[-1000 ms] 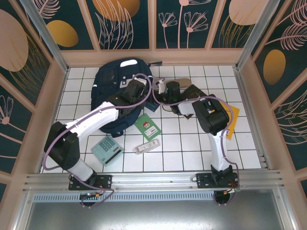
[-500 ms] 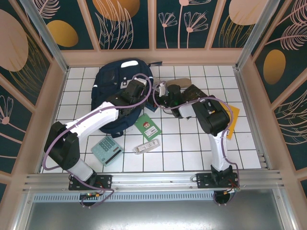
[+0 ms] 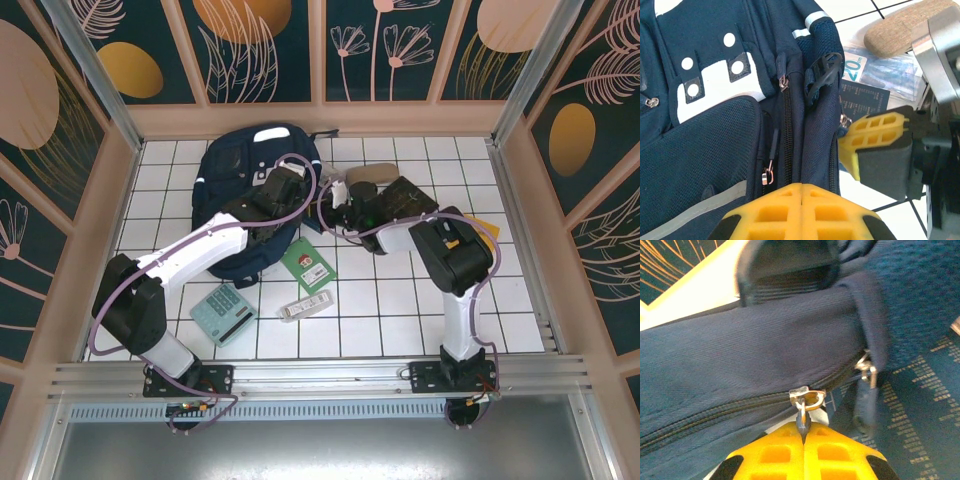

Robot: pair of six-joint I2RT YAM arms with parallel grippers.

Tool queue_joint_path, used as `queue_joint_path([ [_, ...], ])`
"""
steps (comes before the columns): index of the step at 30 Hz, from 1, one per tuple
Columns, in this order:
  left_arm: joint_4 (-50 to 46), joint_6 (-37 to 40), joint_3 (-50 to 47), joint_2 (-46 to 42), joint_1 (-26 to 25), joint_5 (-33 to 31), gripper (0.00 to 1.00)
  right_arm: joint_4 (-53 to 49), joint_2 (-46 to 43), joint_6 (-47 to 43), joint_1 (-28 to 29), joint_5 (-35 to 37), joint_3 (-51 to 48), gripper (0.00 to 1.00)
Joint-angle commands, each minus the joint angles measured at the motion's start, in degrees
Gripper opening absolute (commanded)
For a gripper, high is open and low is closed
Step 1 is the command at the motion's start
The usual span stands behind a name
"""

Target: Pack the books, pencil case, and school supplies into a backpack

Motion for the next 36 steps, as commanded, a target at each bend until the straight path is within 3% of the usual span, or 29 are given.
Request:
queue_joint_path([
  [1,5.75,-0.96,1.68,0.62,0.18,-3.08,0.0,-3.18,-4.29,-6.11,2.49,2.46,-0.99,0.0],
  [13,8.32,-2.7,2.61,3.4,2.24,-1.77,0.0,-3.88,-10.03,-8.67,7.52,5.9,-6.32,0.0],
  [29,12.27,-11.32,8.0,9.5,7.89,12.34,0.0,-3.29,-12.65,-10.28,12.26,9.76,-8.54,0.0],
  [36,12.72,-13.18,11.1,12.7,8.96,13.46,0.0,-4.61,-12.17,-11.86,14.93,11.22,-7.09,0.0],
])
